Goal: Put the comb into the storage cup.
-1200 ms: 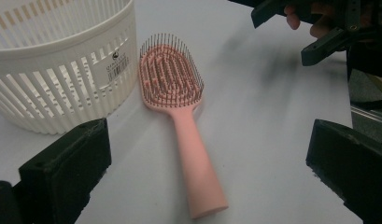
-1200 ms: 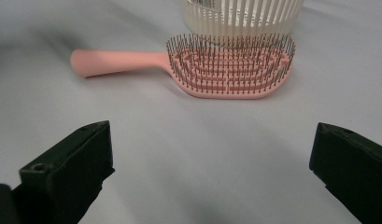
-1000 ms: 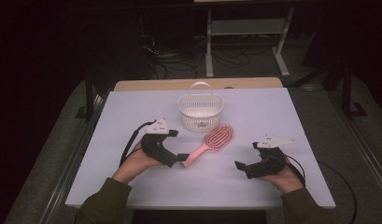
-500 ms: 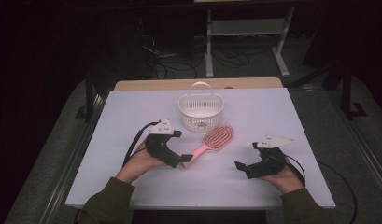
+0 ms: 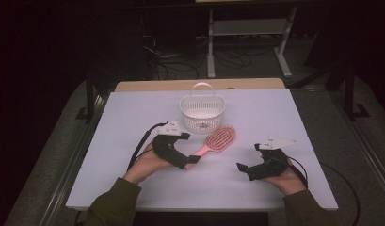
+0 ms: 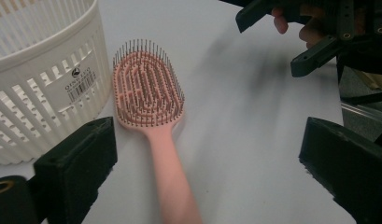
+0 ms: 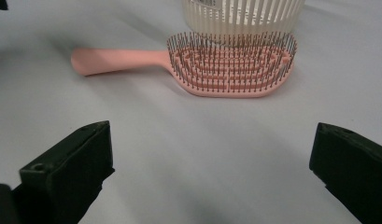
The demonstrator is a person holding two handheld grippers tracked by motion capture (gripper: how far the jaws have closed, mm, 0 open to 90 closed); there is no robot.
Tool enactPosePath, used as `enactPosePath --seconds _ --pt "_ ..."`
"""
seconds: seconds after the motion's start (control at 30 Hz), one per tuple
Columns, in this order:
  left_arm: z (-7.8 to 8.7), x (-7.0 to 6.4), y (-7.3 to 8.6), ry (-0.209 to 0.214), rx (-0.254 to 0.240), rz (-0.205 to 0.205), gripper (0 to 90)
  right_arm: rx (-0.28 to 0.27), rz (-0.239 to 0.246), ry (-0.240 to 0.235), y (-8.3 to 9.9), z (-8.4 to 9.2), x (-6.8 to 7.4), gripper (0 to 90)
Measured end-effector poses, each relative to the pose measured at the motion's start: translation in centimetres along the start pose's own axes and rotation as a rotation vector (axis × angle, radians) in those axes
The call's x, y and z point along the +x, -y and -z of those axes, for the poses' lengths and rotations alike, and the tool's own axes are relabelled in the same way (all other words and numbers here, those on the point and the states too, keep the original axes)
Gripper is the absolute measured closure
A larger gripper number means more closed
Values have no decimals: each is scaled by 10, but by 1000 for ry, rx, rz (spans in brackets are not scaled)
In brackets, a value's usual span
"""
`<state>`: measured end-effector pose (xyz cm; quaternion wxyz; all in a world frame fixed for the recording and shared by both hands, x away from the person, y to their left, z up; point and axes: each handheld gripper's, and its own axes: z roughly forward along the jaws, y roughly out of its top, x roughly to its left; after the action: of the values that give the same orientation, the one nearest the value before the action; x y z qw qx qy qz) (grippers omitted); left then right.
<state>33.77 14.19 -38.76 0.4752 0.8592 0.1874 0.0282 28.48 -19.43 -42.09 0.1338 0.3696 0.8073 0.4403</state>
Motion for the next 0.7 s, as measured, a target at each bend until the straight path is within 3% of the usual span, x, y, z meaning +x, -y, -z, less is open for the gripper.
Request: enactPosePath --seconds 0.7 --pt "-11 -2 5 4 31 7 398 6 6 -4 0 -1 0 0"
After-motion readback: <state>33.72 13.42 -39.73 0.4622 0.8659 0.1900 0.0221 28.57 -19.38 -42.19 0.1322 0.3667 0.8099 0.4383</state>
